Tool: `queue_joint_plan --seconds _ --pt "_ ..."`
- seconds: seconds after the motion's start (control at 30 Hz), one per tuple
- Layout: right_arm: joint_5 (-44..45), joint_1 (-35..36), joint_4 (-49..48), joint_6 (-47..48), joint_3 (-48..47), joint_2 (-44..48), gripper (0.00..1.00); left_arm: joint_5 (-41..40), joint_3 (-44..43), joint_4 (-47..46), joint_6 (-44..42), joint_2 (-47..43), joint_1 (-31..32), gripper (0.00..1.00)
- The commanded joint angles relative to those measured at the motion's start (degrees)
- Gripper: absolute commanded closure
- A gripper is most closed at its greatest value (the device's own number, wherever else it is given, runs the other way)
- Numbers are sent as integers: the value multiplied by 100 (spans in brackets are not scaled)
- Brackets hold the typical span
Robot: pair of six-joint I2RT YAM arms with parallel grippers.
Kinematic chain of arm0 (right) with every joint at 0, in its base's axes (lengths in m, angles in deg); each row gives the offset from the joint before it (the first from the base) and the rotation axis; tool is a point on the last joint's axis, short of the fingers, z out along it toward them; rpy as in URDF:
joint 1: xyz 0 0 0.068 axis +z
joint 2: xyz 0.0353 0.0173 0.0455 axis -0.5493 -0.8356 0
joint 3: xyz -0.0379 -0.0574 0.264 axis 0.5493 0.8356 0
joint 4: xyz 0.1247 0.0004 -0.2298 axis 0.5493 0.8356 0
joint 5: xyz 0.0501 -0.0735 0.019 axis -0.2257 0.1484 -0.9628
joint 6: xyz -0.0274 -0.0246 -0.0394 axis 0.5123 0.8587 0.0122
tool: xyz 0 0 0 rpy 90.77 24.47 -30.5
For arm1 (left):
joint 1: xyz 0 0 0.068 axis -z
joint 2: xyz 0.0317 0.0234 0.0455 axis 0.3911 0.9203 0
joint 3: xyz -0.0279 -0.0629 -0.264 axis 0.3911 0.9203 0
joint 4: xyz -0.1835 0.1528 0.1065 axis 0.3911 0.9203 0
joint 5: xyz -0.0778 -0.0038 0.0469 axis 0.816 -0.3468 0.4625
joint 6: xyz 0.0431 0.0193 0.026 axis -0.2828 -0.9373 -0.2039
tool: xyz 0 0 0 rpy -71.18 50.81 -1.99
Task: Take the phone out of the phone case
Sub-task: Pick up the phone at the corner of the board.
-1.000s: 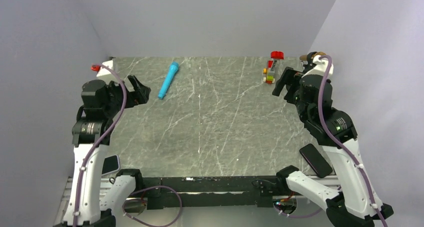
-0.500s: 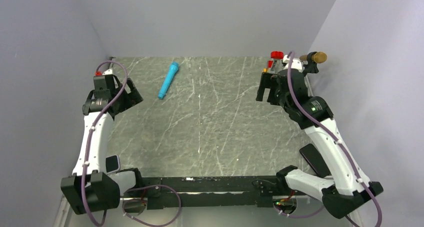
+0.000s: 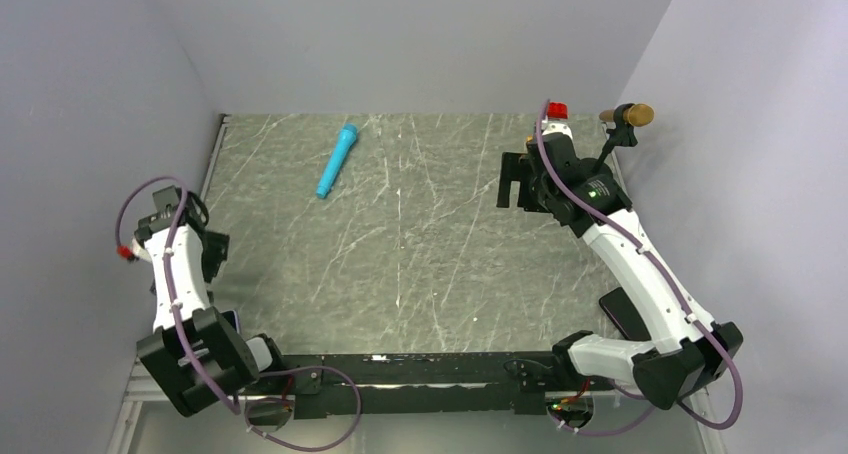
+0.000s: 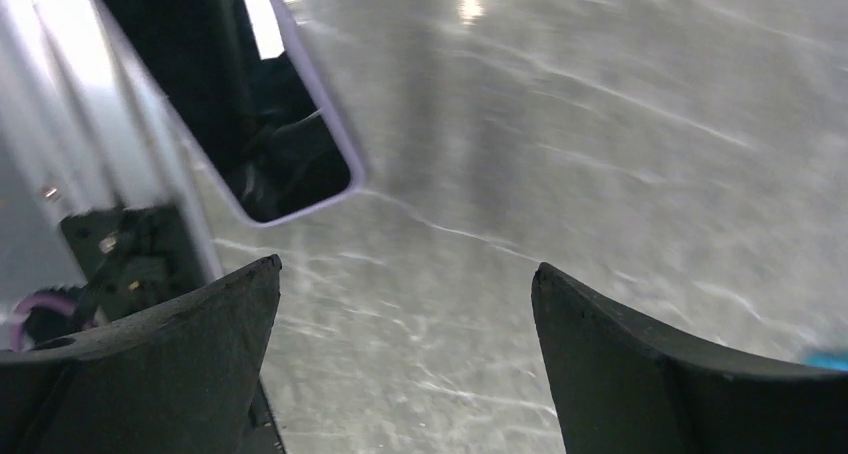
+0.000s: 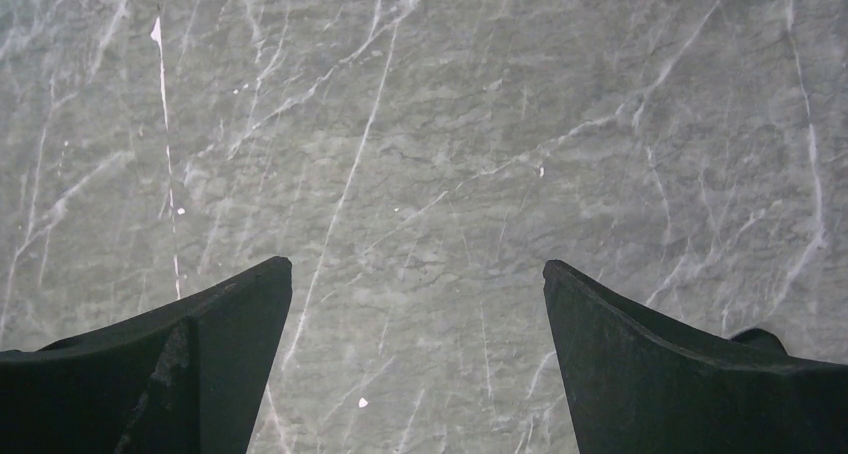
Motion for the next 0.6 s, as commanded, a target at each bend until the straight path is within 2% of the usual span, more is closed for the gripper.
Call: queue_joint_plan --seconds 0.0,0.1,0.27,0.57 --pt "-173 19 -8 115 -252 -98 0 -310 601 519 744 9 -695 1" --pt "-287 19 -57 159 -278 -107 0 -574 1070 263 769 -369 -996 1" --pt "-509 19 -184 199 -244 -118 0 -294 1522 -272 443 -859 -1530 1" --pt "-885 19 -283 215 -207 16 0 399 1923 -1016 14 -590 -2678 1"
